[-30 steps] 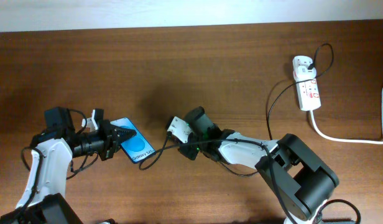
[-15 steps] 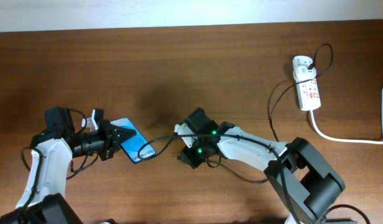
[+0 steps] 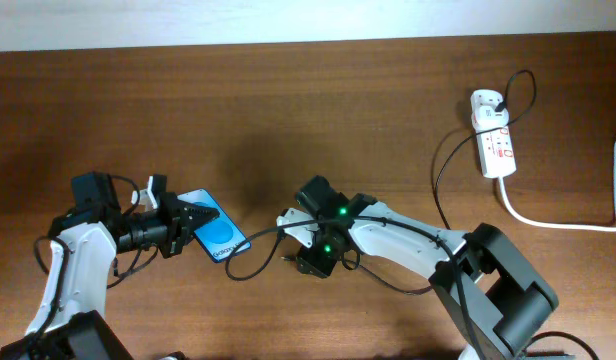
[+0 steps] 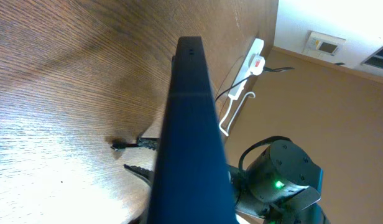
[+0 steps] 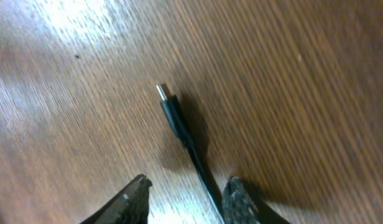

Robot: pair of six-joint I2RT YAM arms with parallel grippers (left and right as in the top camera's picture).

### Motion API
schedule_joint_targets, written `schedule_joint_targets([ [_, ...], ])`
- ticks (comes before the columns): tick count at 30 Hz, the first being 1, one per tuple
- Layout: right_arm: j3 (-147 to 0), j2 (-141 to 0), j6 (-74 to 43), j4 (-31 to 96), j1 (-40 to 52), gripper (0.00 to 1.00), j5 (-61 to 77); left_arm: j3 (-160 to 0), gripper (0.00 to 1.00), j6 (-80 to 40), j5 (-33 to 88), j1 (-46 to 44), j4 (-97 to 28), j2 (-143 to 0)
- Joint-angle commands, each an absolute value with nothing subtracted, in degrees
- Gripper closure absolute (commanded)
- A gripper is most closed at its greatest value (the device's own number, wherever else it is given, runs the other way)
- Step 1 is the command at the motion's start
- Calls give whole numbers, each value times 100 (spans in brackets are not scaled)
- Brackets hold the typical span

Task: Plug charger to phone and switch on socket
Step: 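Grasp the black cable near its connector tip with the right gripper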

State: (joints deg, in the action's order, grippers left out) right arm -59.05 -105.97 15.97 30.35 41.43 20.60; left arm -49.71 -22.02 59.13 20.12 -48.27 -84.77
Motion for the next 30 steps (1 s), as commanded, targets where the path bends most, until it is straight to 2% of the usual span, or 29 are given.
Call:
schedule_joint_targets([
  [1, -5417, -11015, 1931, 2744, 4362, 56, 836, -5024, 100, -2091, 6062, 2051, -4825, -8471],
  [4, -5100, -11050, 1975, 2178, 4818, 57, -141, -5024, 100, -2091, 6064, 2051, -4825, -8471],
  [7, -4838, -11179, 1994, 1966, 4869, 59, -370, -5024, 100, -2091, 6062, 2051, -4823, -8471],
  [14, -4751, -11192, 1946, 2714, 4880, 66, -176, -5024, 100, -2091, 6064, 2053, -4810, -8471],
  [18, -4746, -11192, 1946, 2766, 4880, 76, -10, -5024, 99, -2088, 6064, 2053, -4810, -8471],
  [21, -4744, -11192, 1949, 2650, 4880, 96, 25, -5024, 100, -2088, 6064, 2051, -4810, -8471],
  [24, -4744, -11192, 1938, 2552, 4873, 96, 40, -5024, 100, -2091, 6064, 2051, -4810, -8471],
  [27, -4945, -11179, 1278, 2517, 4829, 96, 86, -5024, 100, -2088, 6062, 2051, -4807, -8471],
  [30, -5546, -11000, 974, 3037, 4486, 96, 982, -5024, 100, -1907, 6064, 2051, -4762, -8471],
])
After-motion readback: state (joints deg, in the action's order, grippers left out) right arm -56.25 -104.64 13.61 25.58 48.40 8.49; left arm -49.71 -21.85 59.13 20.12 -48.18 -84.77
